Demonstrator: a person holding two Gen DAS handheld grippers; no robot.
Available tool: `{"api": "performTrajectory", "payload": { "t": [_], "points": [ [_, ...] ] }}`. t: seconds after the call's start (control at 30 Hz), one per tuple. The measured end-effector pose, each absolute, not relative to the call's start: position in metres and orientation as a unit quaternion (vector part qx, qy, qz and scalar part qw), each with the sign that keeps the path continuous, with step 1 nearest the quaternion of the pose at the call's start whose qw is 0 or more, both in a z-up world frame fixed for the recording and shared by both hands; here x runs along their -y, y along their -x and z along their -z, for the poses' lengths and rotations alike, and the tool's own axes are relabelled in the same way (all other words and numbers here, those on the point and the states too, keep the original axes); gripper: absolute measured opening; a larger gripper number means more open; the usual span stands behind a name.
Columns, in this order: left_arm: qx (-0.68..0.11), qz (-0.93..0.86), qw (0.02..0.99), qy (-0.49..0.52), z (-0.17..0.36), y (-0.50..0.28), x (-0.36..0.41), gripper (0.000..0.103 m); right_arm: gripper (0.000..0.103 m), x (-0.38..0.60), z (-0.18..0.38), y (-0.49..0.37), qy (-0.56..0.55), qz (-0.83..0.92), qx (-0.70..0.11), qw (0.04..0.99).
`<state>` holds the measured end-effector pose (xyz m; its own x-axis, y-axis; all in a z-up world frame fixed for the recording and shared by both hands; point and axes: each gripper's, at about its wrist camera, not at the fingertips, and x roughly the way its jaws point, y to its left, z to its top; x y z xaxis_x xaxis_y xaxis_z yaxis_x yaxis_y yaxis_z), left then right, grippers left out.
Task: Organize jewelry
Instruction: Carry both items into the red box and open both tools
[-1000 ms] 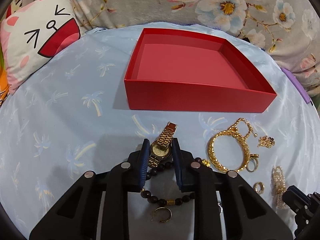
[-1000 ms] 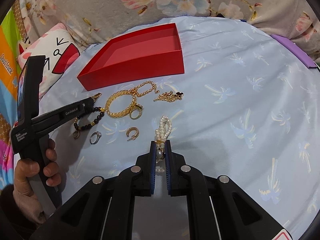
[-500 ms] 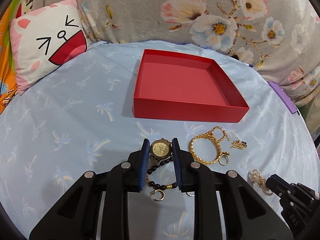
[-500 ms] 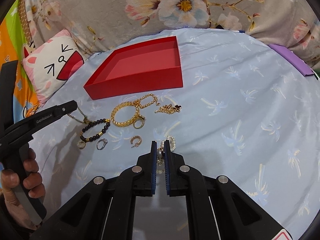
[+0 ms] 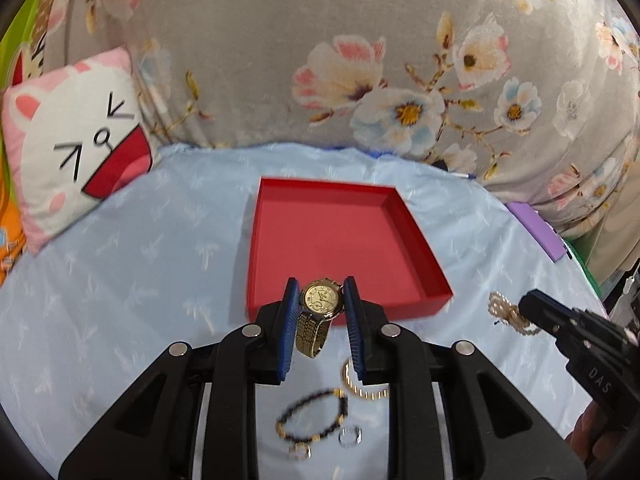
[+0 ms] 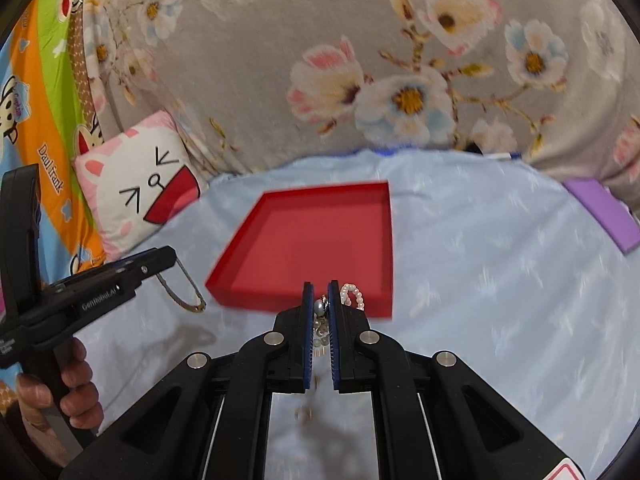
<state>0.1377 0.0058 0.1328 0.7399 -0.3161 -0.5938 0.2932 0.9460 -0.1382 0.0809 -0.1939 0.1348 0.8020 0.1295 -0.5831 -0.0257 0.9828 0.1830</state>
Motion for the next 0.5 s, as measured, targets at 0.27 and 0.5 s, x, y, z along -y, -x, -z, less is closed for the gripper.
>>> {"api": "performTrajectory", "payload": {
  "t": [0.27, 0.5],
  "points": [
    [-0.316, 0.162, 0.935, 0.01, -0.135, -0.23, 0.021, 0.022, 0.006, 0.197, -0.139, -0.192, -0.095, -0.062, -0.317, 0.942],
    [-0.351, 0.147, 0.925, 0.006, -0.105, -0.313, 0.038, 0.022, 0.006, 0.196, -0.108, -0.288, -0.094, -0.065, -0.361, 0.926]
  ]
}}
